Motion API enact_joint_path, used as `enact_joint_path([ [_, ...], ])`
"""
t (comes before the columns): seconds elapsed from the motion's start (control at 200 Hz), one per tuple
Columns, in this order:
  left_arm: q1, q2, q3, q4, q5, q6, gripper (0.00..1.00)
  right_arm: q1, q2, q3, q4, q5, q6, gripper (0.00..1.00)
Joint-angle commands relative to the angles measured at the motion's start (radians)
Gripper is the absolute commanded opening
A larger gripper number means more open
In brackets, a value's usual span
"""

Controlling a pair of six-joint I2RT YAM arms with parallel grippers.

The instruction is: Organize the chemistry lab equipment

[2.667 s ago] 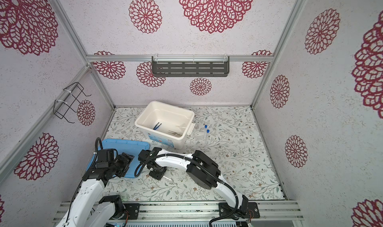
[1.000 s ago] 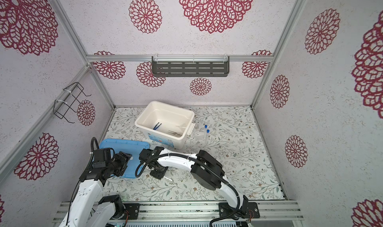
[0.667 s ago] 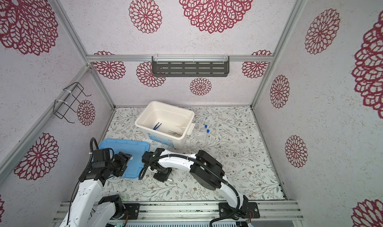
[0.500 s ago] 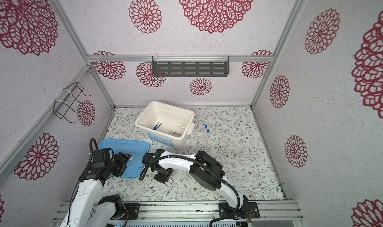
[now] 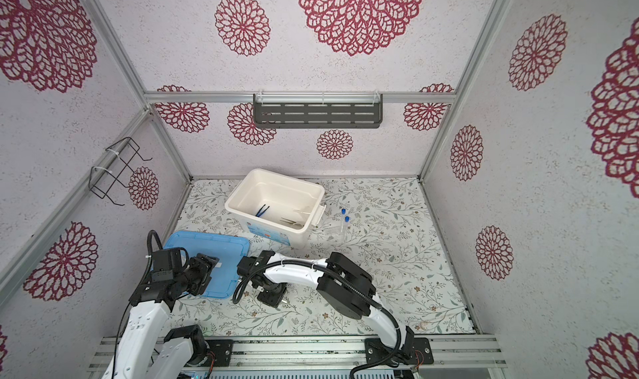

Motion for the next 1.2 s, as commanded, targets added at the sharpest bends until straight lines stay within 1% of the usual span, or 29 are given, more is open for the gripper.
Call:
enact_joint_path([
  [0.0,0.009,-0.005,0.023,-0.007,0.004,0.012,0.72,0.005,-0.063,-0.030,-0.036,0.032,0.006,0.01],
  [0.155,0.009,0.002,0.017,-0.002,0.009,0.011,0.72,0.008,-0.116,-0.080,-0.001,0.053,0.008,0.00],
  [0.505,0.009,0.010,-0.009,-0.004,0.016,-0.002,0.71,0.008,-0.175,-0.157,0.058,0.052,0.020,0.00],
  [0.666,-0.001,0.018,-0.033,0.031,0.047,-0.018,0.69,0.007,-0.229,-0.214,0.133,-0.007,-0.012,0.00],
  [0.741,-0.030,0.017,-0.034,0.024,0.028,-0.030,0.69,0.005,-0.232,-0.222,0.137,-0.013,-0.013,0.00],
  [0.856,-0.110,-0.020,-0.056,0.019,-0.010,-0.079,0.69,0.004,-0.233,-0.234,0.143,-0.011,-0.011,0.00],
  [1.001,-0.219,-0.069,-0.150,0.145,-0.019,-0.207,0.68,0.001,-0.266,-0.281,0.202,-0.014,0.007,0.00],
  [1.071,-0.261,-0.063,-0.165,0.182,-0.034,-0.240,0.67,-0.001,-0.280,-0.302,0.231,-0.017,0.015,0.00],
  [1.196,-0.315,-0.017,-0.152,0.205,-0.060,-0.252,0.67,-0.003,-0.294,-0.336,0.264,-0.014,0.022,0.00],
])
